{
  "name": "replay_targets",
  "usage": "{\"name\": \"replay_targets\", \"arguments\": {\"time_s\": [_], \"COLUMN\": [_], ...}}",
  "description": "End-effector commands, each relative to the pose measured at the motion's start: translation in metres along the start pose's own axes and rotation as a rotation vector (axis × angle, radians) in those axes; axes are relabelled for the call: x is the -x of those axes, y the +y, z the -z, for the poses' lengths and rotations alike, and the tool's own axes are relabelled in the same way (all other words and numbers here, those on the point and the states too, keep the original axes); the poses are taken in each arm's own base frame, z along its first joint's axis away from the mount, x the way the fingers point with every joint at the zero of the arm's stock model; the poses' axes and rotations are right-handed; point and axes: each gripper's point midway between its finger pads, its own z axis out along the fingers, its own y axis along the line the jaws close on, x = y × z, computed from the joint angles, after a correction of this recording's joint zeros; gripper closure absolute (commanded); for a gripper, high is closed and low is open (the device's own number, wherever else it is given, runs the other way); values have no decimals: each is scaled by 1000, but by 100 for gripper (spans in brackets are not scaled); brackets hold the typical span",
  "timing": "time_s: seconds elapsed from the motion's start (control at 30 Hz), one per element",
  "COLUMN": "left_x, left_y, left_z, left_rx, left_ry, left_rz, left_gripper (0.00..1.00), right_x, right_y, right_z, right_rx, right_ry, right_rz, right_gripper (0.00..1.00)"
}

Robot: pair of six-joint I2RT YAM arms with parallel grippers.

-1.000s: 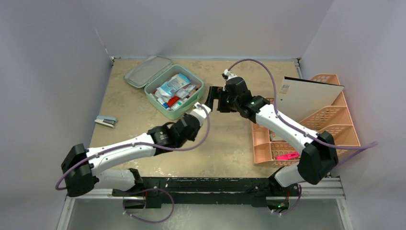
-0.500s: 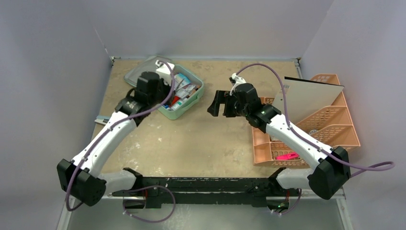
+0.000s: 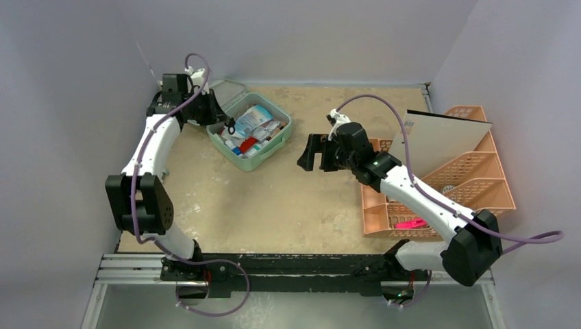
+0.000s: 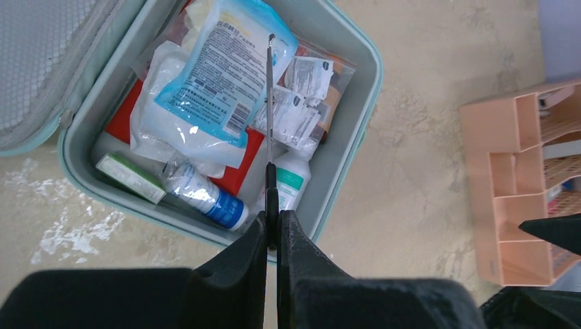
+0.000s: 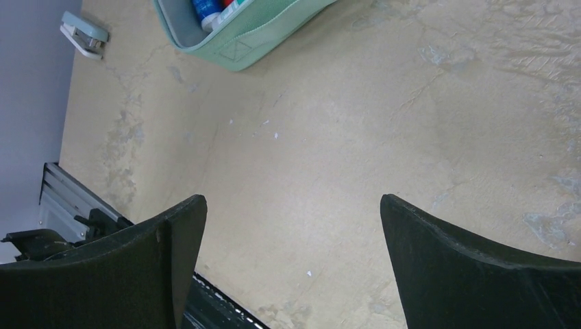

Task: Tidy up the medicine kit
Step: Place the scissors in the medicine box.

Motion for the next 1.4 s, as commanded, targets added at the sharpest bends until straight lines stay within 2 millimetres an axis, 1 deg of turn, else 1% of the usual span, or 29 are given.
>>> {"name": "replay_targets", "arguments": {"time_s": [0.0, 0.1, 0.23, 0.33, 0.53, 0.7, 0.87, 1.0, 1.1, 1.13, 1.23, 1.37], "left_x": [20, 12, 5, -2, -3, -10, -20, -23, -24, -24, -21, -15], "left_y": [-17, -11, -4, 9, 34, 43, 53, 62, 68, 70, 74, 76], "left_z": [0, -13, -27, -38, -48, -58, -70, -75, -77, -77, -77, -75], "left_rx": [-178, -202, -234, -212, -189, -207, -194, -162, -129, -119, -98, -75], "left_ry": [-2, 44, 62, 88, 73, 89, 119, 137, 148, 151, 151, 147], "left_rz": [83, 122, 167, 183, 221, 242, 267, 269, 263, 260, 249, 236], "left_gripper": [100, 100, 100, 100, 100, 100, 100, 100, 88, 86, 83, 76], "right_x": [11, 12, 13, 13, 11, 12, 13, 13, 14, 14, 14, 13], "right_y": [11, 11, 12, 13, 12, 13, 14, 15, 15, 16, 16, 16], "right_z": [8, 7, 7, 7, 6, 6, 5, 5, 5, 5, 6, 6], "right_rx": [48, 50, 53, 55, 53, 55, 56, 60, 62, 63, 66, 66], "right_ry": [-49, -46, -48, -50, -45, -47, -44, -43, -43, -44, -45, -44], "right_rz": [31, 27, 26, 25, 24, 25, 24, 24, 22, 23, 22, 22], "right_gripper": [1, 1, 1, 1, 1, 1, 1, 1, 1, 1, 1, 1]}}
